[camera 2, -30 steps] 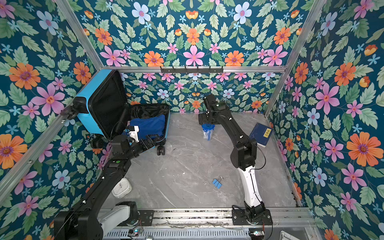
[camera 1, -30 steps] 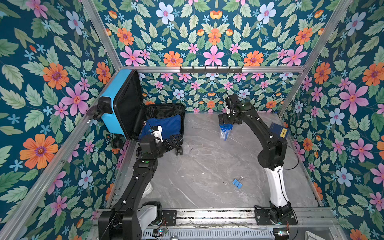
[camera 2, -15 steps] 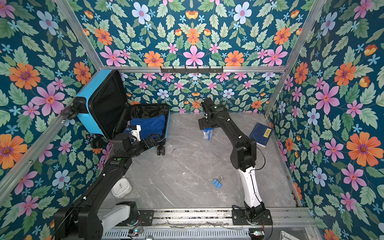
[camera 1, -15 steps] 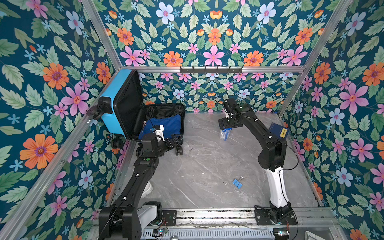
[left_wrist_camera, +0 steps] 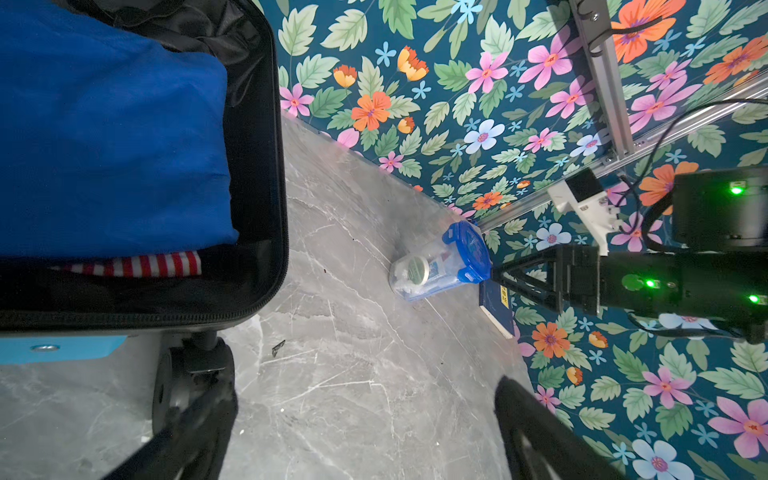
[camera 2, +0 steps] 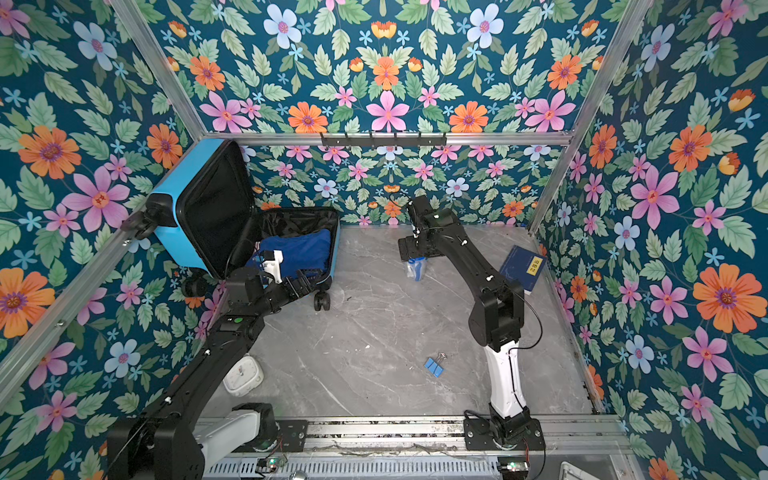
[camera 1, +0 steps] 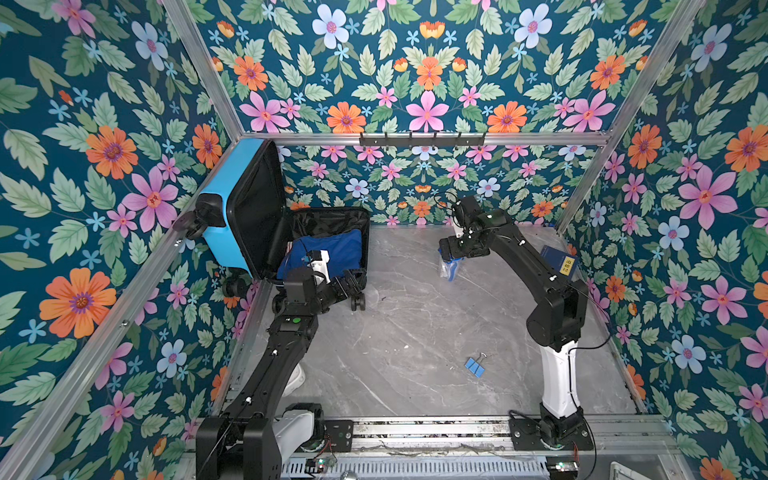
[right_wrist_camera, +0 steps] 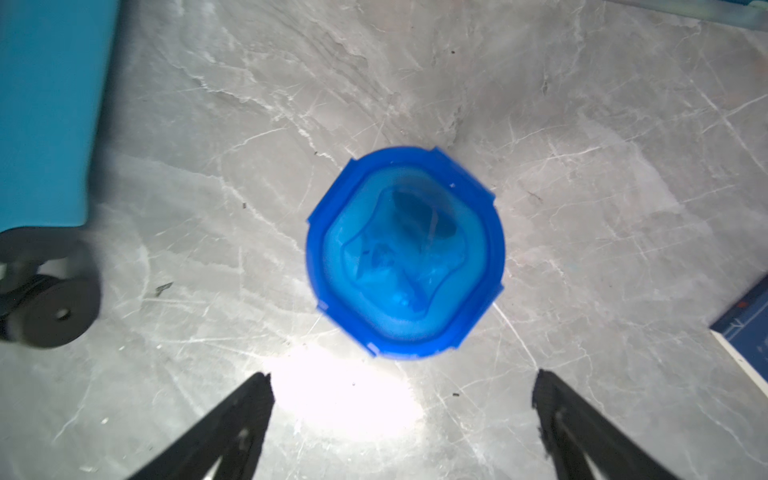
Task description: Pack the luggage
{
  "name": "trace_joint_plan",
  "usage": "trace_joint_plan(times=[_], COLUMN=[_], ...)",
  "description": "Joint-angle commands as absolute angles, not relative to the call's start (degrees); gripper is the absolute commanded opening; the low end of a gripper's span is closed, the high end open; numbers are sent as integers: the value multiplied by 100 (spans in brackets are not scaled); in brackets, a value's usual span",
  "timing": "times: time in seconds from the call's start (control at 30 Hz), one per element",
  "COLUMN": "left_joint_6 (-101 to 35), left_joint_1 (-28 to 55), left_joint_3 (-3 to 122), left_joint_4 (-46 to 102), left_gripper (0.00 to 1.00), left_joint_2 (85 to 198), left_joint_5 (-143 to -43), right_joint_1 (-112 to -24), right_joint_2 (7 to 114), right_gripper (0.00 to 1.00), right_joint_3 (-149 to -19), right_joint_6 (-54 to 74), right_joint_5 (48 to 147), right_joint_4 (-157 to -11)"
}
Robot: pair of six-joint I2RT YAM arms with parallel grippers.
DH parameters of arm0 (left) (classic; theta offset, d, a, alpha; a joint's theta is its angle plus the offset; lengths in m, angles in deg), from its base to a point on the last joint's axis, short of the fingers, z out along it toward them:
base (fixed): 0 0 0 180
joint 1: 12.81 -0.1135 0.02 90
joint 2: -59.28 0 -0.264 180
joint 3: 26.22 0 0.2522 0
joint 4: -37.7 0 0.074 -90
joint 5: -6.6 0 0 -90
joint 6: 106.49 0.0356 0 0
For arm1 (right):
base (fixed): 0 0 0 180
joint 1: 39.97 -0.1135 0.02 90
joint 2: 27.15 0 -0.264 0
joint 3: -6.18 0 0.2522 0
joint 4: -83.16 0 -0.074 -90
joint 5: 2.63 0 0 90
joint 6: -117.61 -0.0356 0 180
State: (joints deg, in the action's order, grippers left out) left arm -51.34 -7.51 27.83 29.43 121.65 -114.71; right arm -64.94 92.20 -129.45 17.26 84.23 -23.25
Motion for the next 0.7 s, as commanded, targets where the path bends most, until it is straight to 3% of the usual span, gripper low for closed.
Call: trace_joint_plan(times=[0.0, 0.33, 0.67], left_joint_6=[-5052, -5192, -5224], left_joint_1=[-705, 461, 800], left_joint_3=[2793, 2703, 2742], left_joint_4=[2960, 3366, 3408], left_gripper=[100, 100, 100], left_joint_2=[12247, 12749, 12874], left_joint_5=[-11435, -10958, -10758], right_joint_1=[-6505, -6502, -6436], right_joint_2=[9047, 9184, 9951], right_gripper=[99, 99, 99], right_joint_3=[-12687, -12297, -13300], right_joint_6=[1844, 2082, 2229], right_joint_5=[8474, 8205, 8009], right_joint_4=[-2508, -2525, -2095])
